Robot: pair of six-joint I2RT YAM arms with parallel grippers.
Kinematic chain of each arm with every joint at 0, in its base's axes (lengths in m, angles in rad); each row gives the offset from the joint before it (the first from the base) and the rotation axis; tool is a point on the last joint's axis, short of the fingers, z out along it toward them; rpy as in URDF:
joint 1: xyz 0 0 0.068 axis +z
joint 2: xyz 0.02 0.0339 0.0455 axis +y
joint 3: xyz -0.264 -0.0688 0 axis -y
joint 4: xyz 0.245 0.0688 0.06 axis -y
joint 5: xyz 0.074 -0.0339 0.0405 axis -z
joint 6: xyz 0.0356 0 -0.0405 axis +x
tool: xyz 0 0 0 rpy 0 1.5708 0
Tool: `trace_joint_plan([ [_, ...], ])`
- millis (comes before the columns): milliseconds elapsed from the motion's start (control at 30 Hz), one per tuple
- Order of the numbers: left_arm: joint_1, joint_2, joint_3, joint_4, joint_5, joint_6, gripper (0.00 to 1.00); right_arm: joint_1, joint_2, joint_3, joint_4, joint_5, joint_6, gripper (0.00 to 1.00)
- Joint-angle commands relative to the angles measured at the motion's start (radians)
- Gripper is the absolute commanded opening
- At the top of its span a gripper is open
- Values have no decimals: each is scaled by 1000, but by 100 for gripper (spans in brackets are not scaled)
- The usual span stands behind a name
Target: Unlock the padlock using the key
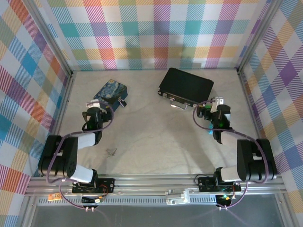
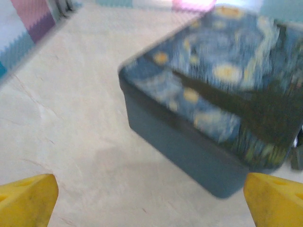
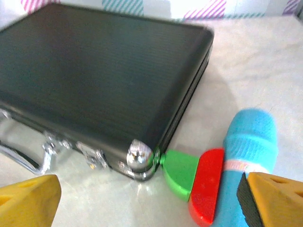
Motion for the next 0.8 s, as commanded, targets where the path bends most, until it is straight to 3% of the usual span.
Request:
trace_joint_plan([
  [0, -23, -128, 113, -254, -122, -77, 100, 13, -103, 90, -210, 32, 31, 99],
  [133, -39, -242, 215, -593, -130, -277, 98, 54, -182, 188, -465, 3, 157, 99],
  [233, -55, -321, 243, -794, -44, -392, 94, 126, -205, 234, -605, -5, 229, 99],
  [300, -69, -371, 253, -929, 26, -417, 90, 186, -200, 274, -698, -15, 251, 99],
  [433, -113, -462, 264, -1239, 56, -502, 86, 320, -167, 350, -859, 15, 254, 99],
  [600, -215, -586, 172, -1433, 135, -704, 77, 427, -137, 374, -910, -14, 295, 99],
  [767, -391, -654, 65, -1472, 126, -929, 62, 455, -94, 392, -949, -33, 312, 99],
])
